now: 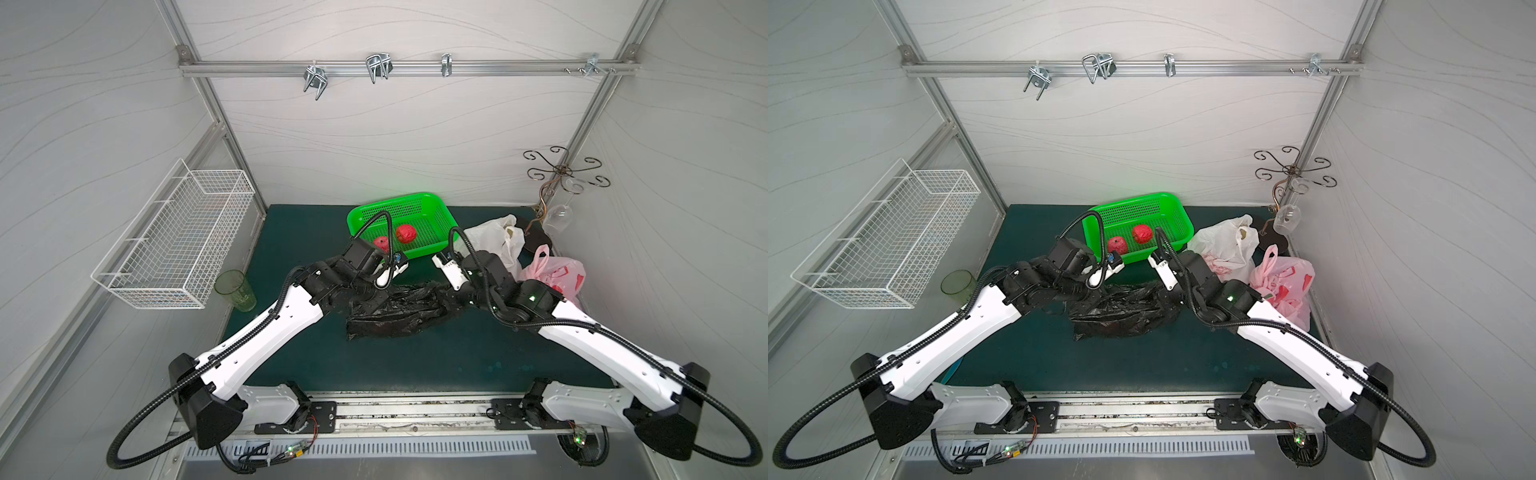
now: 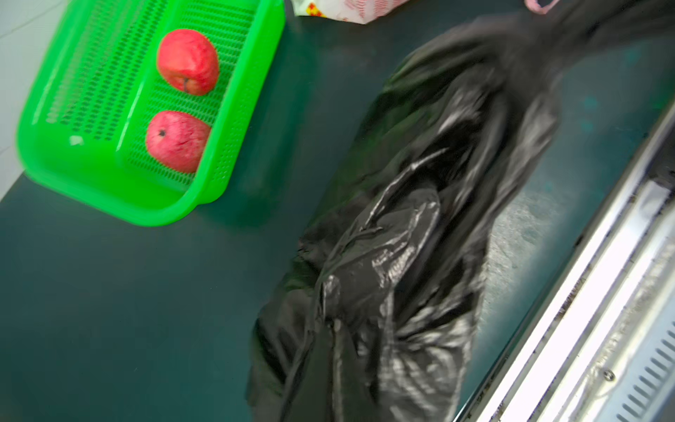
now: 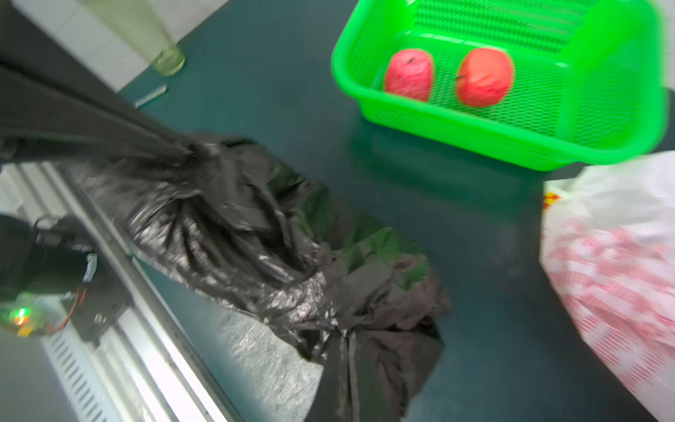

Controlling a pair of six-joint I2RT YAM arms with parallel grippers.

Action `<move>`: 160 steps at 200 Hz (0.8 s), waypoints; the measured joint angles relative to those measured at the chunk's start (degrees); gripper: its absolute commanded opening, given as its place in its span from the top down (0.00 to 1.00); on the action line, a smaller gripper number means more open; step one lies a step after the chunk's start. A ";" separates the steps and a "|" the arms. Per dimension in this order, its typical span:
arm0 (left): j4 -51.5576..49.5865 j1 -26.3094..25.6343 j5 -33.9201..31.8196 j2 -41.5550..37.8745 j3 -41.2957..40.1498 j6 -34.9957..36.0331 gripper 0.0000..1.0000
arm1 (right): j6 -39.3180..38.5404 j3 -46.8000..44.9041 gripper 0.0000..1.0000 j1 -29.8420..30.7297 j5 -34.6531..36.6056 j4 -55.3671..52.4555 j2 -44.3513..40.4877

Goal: Untie the knot of a plastic bag & take out the apple
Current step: Untie the plastic bag at the center of the board.

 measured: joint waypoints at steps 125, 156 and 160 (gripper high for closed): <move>-3.19 0.00 -17.88 -17.49 -5.60 -11.93 1.00 | 9.53 -7.69 1.00 -8.96 5.07 -7.32 -11.58; -3.63 0.00 -16.90 -19.23 -5.62 -13.18 0.44 | 11.30 -8.11 0.61 -9.35 5.51 -8.17 -13.31; -3.61 0.00 -16.13 -19.41 -5.62 -13.27 0.41 | 11.23 -8.11 0.58 -9.35 5.35 -8.20 -13.51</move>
